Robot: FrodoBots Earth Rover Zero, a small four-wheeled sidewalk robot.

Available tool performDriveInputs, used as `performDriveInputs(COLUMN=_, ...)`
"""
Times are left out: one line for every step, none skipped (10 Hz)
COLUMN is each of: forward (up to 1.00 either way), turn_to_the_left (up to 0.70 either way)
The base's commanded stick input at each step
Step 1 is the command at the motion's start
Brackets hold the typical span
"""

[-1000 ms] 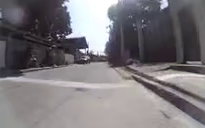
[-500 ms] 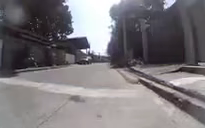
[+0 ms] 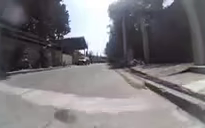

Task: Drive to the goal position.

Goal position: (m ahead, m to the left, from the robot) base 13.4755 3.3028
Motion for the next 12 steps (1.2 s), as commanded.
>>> performDriveInputs(forward=1.00, turn_to_the_left=0.00)
performDriveInputs(forward=1.00, turn_to_the_left=0.00)
performDriveInputs(forward=1.00, turn_to_the_left=0.00)
performDriveInputs(forward=1.00, turn_to_the_left=0.00)
performDriveInputs(forward=1.00, turn_to_the_left=0.00)
performDriveInputs(forward=1.00, turn_to_the_left=0.00)
performDriveInputs(forward=1.00, turn_to_the_left=0.00)
performDriveInputs(forward=1.00, turn_to_the_left=0.00)
performDriveInputs(forward=1.00, turn_to_the_left=0.00)
performDriveInputs(forward=1.00, turn_to_the_left=0.00)
performDriveInputs(forward=1.00, turn_to_the_left=0.00)
performDriveInputs(forward=1.00, turn_to_the_left=0.00)
